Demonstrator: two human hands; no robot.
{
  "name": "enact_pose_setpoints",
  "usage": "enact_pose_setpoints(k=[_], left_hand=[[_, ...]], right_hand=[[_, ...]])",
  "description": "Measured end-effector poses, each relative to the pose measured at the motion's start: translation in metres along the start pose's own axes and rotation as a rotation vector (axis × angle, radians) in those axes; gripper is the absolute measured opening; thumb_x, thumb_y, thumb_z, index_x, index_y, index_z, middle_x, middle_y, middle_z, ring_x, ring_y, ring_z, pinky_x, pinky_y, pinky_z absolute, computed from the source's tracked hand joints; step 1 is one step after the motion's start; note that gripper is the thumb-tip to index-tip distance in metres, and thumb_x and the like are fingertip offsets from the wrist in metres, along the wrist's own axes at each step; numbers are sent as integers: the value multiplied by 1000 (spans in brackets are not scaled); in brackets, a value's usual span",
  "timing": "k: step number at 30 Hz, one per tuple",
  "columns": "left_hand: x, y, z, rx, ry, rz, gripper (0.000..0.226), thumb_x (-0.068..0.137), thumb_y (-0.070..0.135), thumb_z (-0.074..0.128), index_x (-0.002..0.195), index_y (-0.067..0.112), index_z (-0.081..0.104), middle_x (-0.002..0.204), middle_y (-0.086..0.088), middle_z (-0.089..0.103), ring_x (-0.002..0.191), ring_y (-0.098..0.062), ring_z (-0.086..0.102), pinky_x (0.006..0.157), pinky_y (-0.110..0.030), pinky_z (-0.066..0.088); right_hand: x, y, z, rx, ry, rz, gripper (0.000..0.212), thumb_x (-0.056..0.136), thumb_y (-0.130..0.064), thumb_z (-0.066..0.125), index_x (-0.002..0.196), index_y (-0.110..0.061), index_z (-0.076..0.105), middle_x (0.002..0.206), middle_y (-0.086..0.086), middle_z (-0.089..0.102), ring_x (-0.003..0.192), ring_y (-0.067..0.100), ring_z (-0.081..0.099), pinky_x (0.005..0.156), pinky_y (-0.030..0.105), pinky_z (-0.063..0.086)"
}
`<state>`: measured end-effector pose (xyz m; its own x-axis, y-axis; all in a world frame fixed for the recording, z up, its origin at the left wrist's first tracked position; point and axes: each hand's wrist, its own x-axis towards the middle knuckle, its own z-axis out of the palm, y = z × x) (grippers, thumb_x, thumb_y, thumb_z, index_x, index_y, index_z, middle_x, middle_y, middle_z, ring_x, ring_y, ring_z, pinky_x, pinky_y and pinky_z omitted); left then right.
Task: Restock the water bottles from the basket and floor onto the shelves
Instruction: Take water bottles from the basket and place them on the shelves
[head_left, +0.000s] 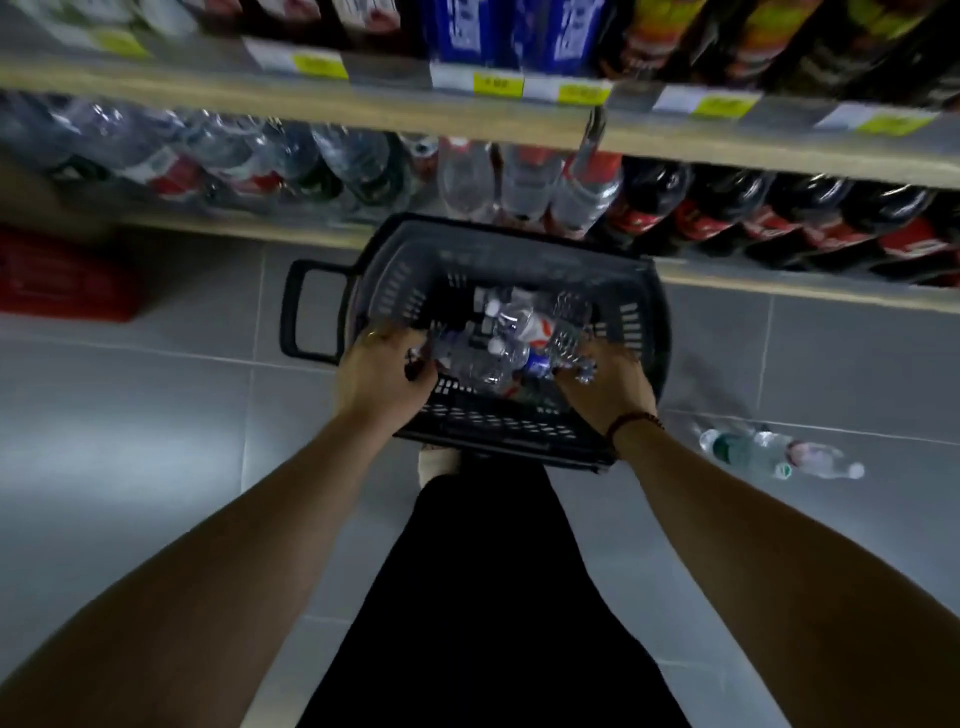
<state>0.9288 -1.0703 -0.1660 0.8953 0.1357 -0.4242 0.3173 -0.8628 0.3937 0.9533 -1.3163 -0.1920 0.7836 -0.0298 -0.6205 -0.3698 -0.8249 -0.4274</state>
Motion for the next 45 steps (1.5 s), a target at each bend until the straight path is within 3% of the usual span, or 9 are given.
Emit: enact_pose_setpoints(k=[7, 10, 13, 19, 22, 30, 35, 41, 45], left_hand=[[33, -33, 99, -176, -73, -78, 29, 86, 30, 67, 113, 20, 65, 112, 1, 62, 100, -15, 61, 83, -33, 53], [47, -47, 135, -191, -99, -96, 27, 85, 33, 67, 110, 23, 65, 112, 3, 62, 101, -14, 59, 84, -37, 54], [63, -57, 164, -206, -101, -118, 32, 85, 30, 69, 114, 18, 65, 115, 1, 62, 106, -15, 57, 88, -34, 50], [89, -69, 200, -254, -50, -114, 30, 86, 23, 70, 114, 13, 65, 102, 12, 54, 97, -3, 51, 73, -2, 32], [95, -75, 213, -291, -30, -117, 29, 86, 22, 70, 114, 13, 66, 100, 13, 53, 99, -4, 53, 75, -4, 33], [108, -95, 232, -293, -48, -87, 31, 86, 25, 70, 115, 15, 66, 103, 11, 53, 94, -5, 54, 72, 2, 33], [117, -95, 233, -353, -67, -125, 34, 87, 25, 69, 119, 14, 64, 110, 7, 60, 99, -1, 53, 77, 1, 34], [128, -88, 228, -443, -107, -139, 33, 87, 28, 69, 119, 17, 64, 109, 13, 59, 98, 2, 54, 78, -2, 38], [132, -89, 224, -544, -139, -163, 35, 86, 28, 71, 119, 17, 64, 106, 14, 60, 95, 6, 55, 86, -12, 45]], right_hand=[[77, 49, 61, 54, 23, 56, 43, 83, -39, 65, 119, -16, 60, 121, 5, 61, 110, 23, 56, 83, 34, 51], [106, 66, 83, 60, 26, 42, 45, 84, -37, 65, 123, -15, 58, 124, 5, 59, 102, 19, 57, 77, 27, 45], [134, 80, 101, 75, 42, 26, 48, 82, -42, 67, 121, -15, 58, 124, 5, 59, 108, 21, 57, 80, 30, 47], [190, 94, 129, 87, 13, -11, 64, 76, -48, 71, 131, -22, 50, 128, 5, 54, 114, 22, 52, 83, 29, 44], [216, 96, 141, 21, -37, -66, 68, 76, -50, 70, 133, -21, 47, 133, 6, 52, 117, 23, 51, 92, 35, 46], [238, 98, 150, -146, -61, -193, 75, 65, -51, 79, 123, -11, 53, 132, 11, 45, 120, 27, 45, 96, 38, 45], [237, 92, 142, -45, -127, -150, 71, 65, -41, 83, 122, -12, 53, 122, 6, 57, 110, 23, 54, 93, 38, 49], [239, 94, 132, 68, -229, -117, 51, 61, -40, 85, 99, -22, 56, 99, -4, 60, 98, 17, 58, 88, 37, 51], [231, 85, 131, 240, -246, -114, 38, 68, -29, 83, 92, -9, 60, 85, -2, 61, 80, 12, 57, 74, 26, 50]])
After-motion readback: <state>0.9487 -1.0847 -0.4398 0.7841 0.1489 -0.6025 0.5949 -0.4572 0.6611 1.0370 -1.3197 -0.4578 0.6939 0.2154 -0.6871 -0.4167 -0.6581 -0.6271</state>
